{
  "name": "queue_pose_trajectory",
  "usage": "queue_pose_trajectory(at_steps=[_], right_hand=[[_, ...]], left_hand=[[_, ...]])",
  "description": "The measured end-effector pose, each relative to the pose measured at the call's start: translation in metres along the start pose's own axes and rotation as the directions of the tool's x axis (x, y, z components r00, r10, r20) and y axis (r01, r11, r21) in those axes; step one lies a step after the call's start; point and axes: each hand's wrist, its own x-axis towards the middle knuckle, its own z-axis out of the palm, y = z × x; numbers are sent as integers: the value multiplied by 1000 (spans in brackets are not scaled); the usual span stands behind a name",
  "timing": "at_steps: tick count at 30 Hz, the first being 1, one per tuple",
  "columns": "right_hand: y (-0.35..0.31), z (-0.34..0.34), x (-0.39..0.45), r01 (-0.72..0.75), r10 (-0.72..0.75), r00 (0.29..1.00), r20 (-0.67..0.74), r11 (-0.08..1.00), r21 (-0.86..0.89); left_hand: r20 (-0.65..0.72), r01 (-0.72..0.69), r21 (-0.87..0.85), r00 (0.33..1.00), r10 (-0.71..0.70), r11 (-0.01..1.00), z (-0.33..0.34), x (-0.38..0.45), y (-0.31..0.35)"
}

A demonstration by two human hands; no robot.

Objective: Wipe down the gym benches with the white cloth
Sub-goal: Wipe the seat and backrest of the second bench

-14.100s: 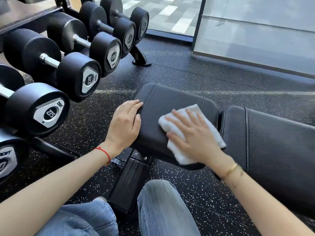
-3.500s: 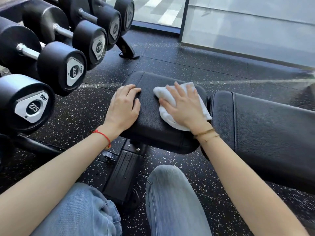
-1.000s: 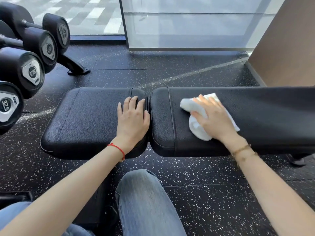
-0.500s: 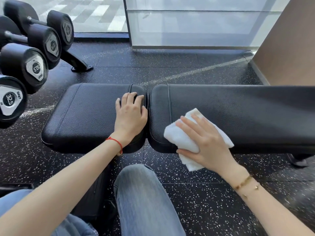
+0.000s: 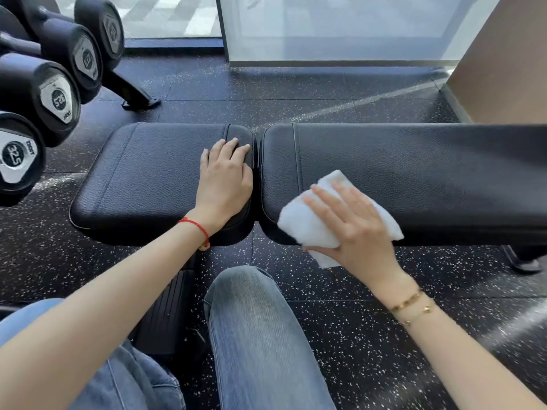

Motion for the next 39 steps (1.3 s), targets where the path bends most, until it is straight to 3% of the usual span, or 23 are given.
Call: queue_pose_trajectory(at_steps=[5, 10, 15, 19, 24, 27, 29, 33, 37, 39], right_hand=[[-5, -9, 35, -225, 214, 973, 91, 966, 129], [-26, -4, 58, -199, 155, 956, 251, 967, 162], [42, -11, 46, -234, 196, 952, 237, 961, 147], [88, -2, 88, -463, 419, 847, 328, 884, 67], [35, 13, 121, -258, 227, 922, 315, 964, 60], [23, 1, 84, -246, 172, 925, 340, 950, 190], [39, -10, 58, -266, 193, 927, 323, 942, 203], [97, -19, 40, -412, 374, 894, 245, 902, 127], [129, 3, 86, -546, 526, 792, 310, 837, -27], [119, 16, 118, -525, 497, 807, 319, 851, 2]], left_hand=[[12, -10, 55, 1000, 9, 998, 1, 0, 3], [-11, -72, 67, 997, 73, 995, 3, -2, 8], [31, -122, 99, 992, 120, 988, 8, -2, 14], [35, -130, 125, 991, 126, 984, 9, -2, 13], [32, -127, 141, 992, 124, 982, 9, -3, 14], [37, -123, 150, 992, 119, 981, 9, -3, 15], [46, -123, 165, 992, 117, 979, 8, -4, 15], [50, -127, 171, 992, 120, 977, 7, -4, 16], [47, -118, 159, 993, 112, 980, 7, -4, 18], [47, -123, 154, 992, 117, 980, 8, -5, 18]])
